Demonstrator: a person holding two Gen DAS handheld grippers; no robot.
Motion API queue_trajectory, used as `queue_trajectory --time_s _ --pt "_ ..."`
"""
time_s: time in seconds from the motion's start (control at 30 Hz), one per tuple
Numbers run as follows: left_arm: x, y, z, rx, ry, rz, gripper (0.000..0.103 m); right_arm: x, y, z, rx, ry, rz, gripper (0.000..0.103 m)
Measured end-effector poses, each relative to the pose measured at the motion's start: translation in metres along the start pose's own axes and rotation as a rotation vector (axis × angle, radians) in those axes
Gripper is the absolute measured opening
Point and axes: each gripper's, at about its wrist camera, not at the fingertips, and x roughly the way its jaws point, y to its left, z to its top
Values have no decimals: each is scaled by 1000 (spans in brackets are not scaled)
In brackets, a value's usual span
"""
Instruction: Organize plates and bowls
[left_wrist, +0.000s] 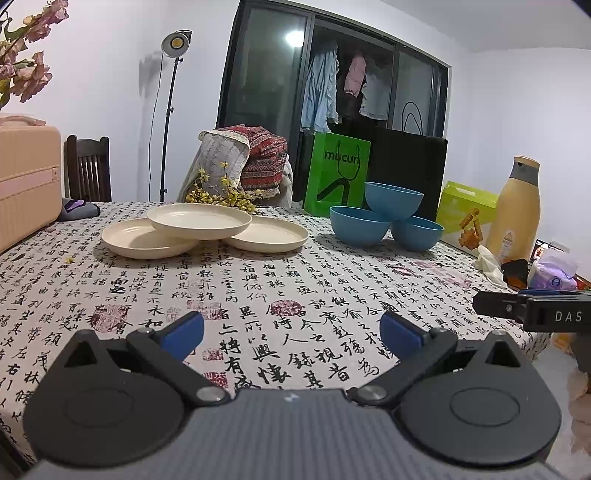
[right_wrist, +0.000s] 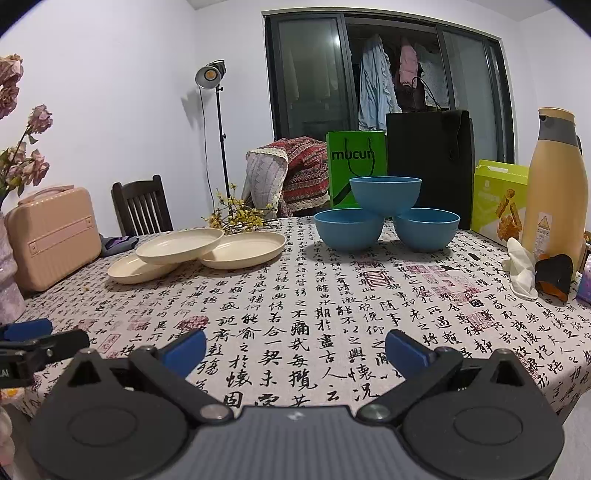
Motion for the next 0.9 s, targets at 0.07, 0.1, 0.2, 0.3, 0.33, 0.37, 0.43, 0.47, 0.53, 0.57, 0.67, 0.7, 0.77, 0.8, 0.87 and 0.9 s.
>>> queue_trajectory --time_s 0.07,0.1,0.2,0.3,0.33,0.37,0.43,0.47,0.53,0.57,0.67,0.7,0.77,0.8,0.87,0.9 --pt "0 0 0 -2 -1 0 103 0 0 0 -1 0 -1 103" --pt "-1 1 0 -2 -2 -1 103 0 0 0 0 1 0 103" --pt "-2 2 0 -4 -8 -5 103 0 1 0 -3 -1 1 103" --pt "-2 2 0 -5 -8 -5 103 -1 1 0 -5 -3 2 103" --pt "-2 1 0 -5 -8 -5 103 -1 1 0 -6 -4 2 103" --pt "-3 2 0 -5 -9 -5 103 -1 1 0 -7 -5 2 103" --pt "-3 1 0 -6 -9 -7 103 -1 1 -1 -8 -6 1 103" --pt "-3 1 0 -6 -9 -6 103 -2 1 -1 -8 -7 1 103" --pt "-3 1 0 -7 -9 -7 103 -2 1 -1 -7 -9 1 103" --pt "-3 1 0 -6 -9 -6 103 -2 1 -1 -7 -8 1 103" --pt "-3 1 0 -7 -10 -4 103 -3 1 -1 -5 -9 4 103" --pt "-3 0 0 -7 -10 -4 103 -3 1 0 -6 -10 4 103" --pt "-4 0 -1 -10 -11 -5 103 -3 2 -1 -8 -12 7 103" --pt "-4 0 -1 -9 -11 -3 103 -3 2 -1 -9 -12 7 103" --pt "-4 0 -1 -11 -12 -4 103 -3 3 -1 -10 -13 8 103" --pt "-4 0 -1 -11 -12 -3 103 -3 3 -1 -10 -13 8 103"
